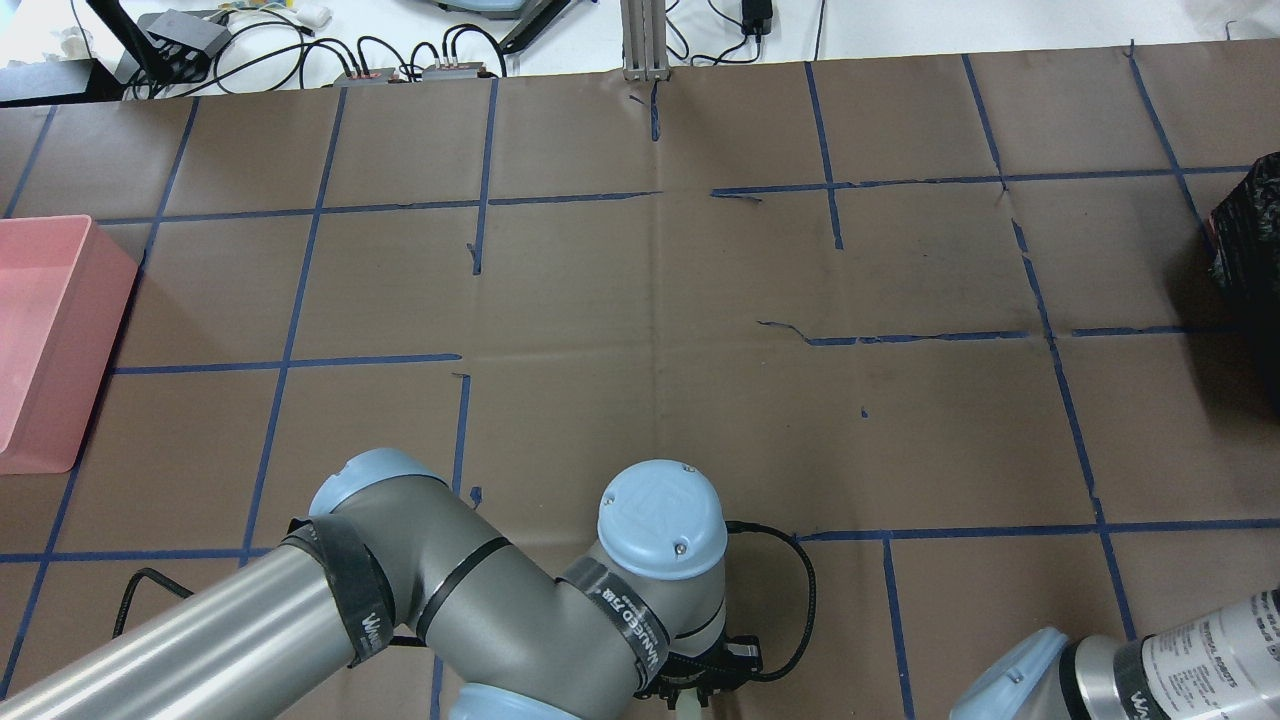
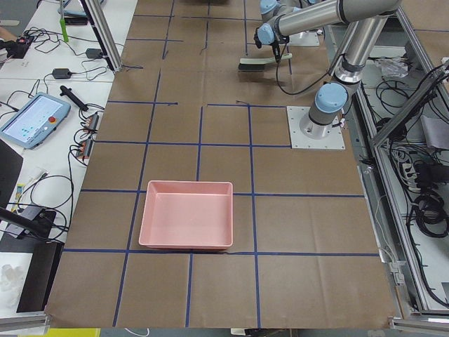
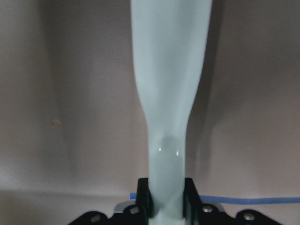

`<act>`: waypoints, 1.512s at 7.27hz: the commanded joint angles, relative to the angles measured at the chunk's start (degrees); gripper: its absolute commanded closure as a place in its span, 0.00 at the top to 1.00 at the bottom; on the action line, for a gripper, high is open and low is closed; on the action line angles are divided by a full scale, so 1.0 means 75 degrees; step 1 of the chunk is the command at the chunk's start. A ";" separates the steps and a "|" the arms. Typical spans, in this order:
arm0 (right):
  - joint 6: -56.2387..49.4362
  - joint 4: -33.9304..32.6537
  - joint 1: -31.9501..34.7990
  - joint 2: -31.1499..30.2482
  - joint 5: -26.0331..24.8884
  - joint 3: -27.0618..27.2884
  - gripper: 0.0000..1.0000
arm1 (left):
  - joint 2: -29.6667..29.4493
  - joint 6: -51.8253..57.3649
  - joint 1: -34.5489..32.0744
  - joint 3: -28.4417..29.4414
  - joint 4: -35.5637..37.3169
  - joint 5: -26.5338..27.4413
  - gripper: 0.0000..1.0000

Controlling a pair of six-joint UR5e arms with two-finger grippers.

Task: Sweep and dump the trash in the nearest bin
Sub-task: 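Tip the dustpan over the bin while the left gripper sets the brush down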

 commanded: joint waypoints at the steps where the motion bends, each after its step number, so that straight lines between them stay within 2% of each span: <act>1: 0.0008 -0.0068 -0.0176 0.0013 0.0008 -0.0230 0.00 | -0.0011 -0.0002 0.0090 0.0000 -0.0001 -0.0008 0.15; 3: 0.0067 -0.0255 -0.0199 -0.0056 -0.0004 -0.0348 0.00 | -0.0035 -0.0014 0.0183 -0.0081 -0.0001 -0.0008 0.21; 4: 0.0067 -0.0755 -0.0199 -0.0057 -0.0178 -0.0337 0.00 | -0.0058 0.0020 0.0230 -0.0094 -0.0001 -0.0008 0.24; 5: 0.0091 -0.0968 -0.0118 -0.0045 -0.0725 -0.0325 0.00 | -0.0058 0.0032 0.0231 -0.0094 -0.0001 -0.0008 0.25; 6: 0.0126 -0.1133 -0.0094 -0.0034 -0.0777 -0.0325 0.00 | -0.0058 0.0033 0.0231 -0.0094 -0.0001 -0.0008 0.32; 7: 0.0126 -0.1413 -0.0082 -0.0022 -0.0847 -0.0313 0.00 | -0.0070 0.0044 0.0231 -0.0094 -0.0001 0.0004 0.50; 8: 0.0149 -0.1532 0.0115 -0.0010 -0.1196 -0.0302 0.00 | -0.0070 0.0044 0.0231 -0.0094 -0.0001 0.0004 0.58; 9: 0.0289 -0.1580 0.0349 -0.0022 -0.1756 -0.0278 0.00 | -0.0070 0.0044 0.0231 -0.0094 -0.0001 0.0004 0.61; 11: 0.0430 -0.1592 0.0562 -0.0022 -0.2123 -0.0266 0.00 | -0.0012 0.0044 0.0243 -0.0070 -0.0001 0.0016 0.69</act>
